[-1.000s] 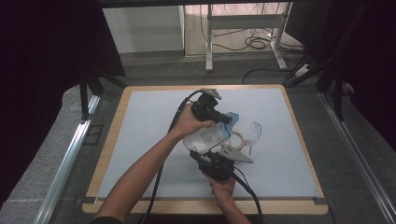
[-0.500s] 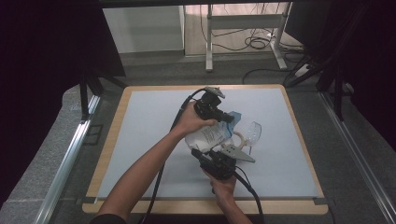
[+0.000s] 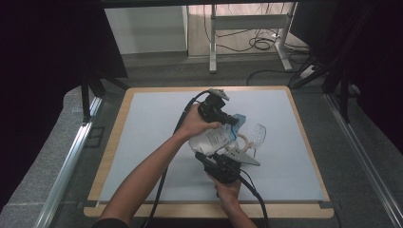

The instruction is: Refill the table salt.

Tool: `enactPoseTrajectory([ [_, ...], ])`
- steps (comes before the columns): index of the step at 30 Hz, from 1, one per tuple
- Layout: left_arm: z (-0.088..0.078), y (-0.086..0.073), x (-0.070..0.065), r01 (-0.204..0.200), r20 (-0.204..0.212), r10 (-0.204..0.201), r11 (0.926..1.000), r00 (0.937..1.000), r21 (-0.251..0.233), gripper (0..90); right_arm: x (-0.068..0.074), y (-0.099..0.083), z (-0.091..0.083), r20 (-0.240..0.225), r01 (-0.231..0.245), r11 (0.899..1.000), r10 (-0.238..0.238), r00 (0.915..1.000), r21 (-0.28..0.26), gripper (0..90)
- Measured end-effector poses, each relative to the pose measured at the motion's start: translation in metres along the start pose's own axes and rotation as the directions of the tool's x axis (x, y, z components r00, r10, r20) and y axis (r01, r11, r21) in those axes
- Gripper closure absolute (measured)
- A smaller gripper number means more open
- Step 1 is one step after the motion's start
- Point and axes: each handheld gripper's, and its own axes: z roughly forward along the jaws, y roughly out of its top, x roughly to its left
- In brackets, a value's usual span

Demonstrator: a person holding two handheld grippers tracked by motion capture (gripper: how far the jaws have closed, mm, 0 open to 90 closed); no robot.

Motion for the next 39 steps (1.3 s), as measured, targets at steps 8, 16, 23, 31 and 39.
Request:
enactPoseTrajectory([
  [8,-0.0005,-0.0003,0.0006,0.001,0.001,-0.001,1.0,1.0,0.003,89.7,0.0008,-0.0005,0.0011,0.003,0.003,1.0,-0.003,1.0,-0.002,64.5],
  [16,-0.0013,0.0017,0.0006,-0.002,-0.001,0.002,1.0,1.0,0.004,89.7,0.0018,0.0007,0.0017,0.006,-0.001,1.0,0.001,1.0,-0.01,64.5],
  [23,-0.0011,0.0022,0.0007,0.0,-0.001,0.0,1.0,1.0,0.006,89.7,0.0018,0.001,0.0018,0.007,-0.004,1.0,0.004,1.0,-0.013,64.5],
  [31,-0.001,0.003,0.0007,-0.003,-0.001,0.004,1.0,1.0,0.007,89.7,0.0022,0.0013,0.0018,0.012,-0.005,1.0,0.005,0.9999,-0.014,64.5],
  [39,-0.0009,0.0031,0.0007,-0.004,0.001,0.004,1.0,1.0,0.007,89.7,0.0024,0.0013,0.0015,0.013,-0.005,1.0,0.005,0.9999,-0.015,64.5],
])
